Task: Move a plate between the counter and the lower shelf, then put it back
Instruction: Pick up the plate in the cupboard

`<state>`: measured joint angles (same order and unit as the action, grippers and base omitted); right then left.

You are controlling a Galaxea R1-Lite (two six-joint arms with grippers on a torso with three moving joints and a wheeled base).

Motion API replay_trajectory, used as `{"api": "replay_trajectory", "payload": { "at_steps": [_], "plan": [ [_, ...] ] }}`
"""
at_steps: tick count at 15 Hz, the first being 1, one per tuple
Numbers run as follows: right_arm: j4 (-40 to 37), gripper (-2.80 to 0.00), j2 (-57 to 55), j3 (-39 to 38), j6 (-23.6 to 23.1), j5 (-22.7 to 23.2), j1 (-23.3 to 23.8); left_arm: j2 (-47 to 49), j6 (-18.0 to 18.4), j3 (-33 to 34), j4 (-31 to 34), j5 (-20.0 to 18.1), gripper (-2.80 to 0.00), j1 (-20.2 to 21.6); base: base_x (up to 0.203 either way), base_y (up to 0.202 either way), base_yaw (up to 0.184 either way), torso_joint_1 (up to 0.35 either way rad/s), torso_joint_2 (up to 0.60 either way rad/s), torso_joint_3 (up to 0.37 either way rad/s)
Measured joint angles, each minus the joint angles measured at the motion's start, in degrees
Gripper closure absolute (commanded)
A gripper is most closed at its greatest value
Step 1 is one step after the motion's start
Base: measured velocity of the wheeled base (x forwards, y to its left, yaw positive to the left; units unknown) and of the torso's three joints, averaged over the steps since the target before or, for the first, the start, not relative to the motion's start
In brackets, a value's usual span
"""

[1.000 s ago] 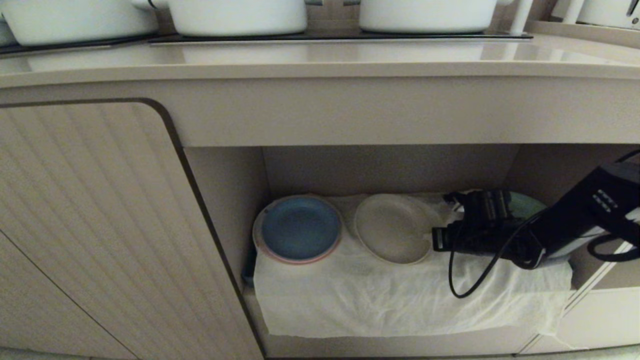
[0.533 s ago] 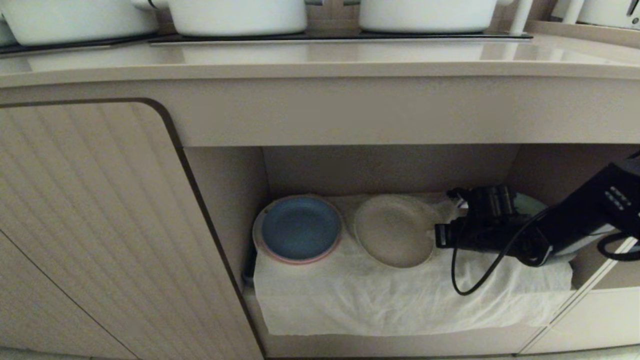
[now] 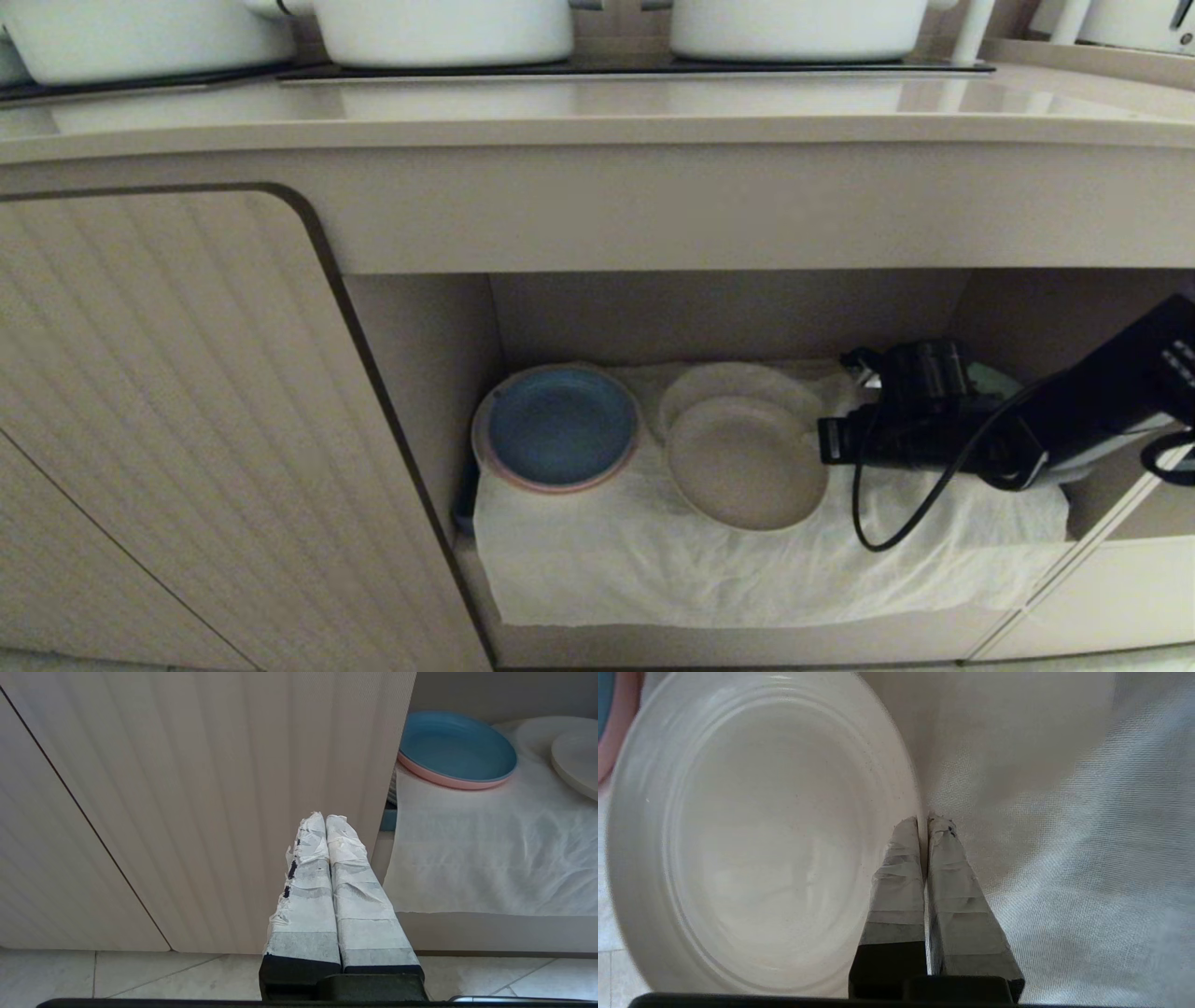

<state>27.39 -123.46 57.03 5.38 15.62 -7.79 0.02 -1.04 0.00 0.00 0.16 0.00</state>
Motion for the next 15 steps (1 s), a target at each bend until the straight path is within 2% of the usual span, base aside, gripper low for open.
{"api": "replay_trajectory", "payload": {
  "at_steps": [5, 15],
  "plan": [
    [-3.37, 0.00, 1.36, -0.22, -0.15, 0.00, 0.00, 0.00, 0.00, 0.00, 0.00, 0.01, 0.00, 0.00, 0.000, 0.000, 0.000, 0.000, 0.00, 0.000],
    [-3.56, 0.00, 4.88, -3.37, -0.12, 0.00, 0.00, 0.00, 0.00, 0.00, 0.00, 0.00, 0.00, 0.00, 0.000, 0.000, 0.000, 0.000, 0.00, 0.000]
  ]
}}
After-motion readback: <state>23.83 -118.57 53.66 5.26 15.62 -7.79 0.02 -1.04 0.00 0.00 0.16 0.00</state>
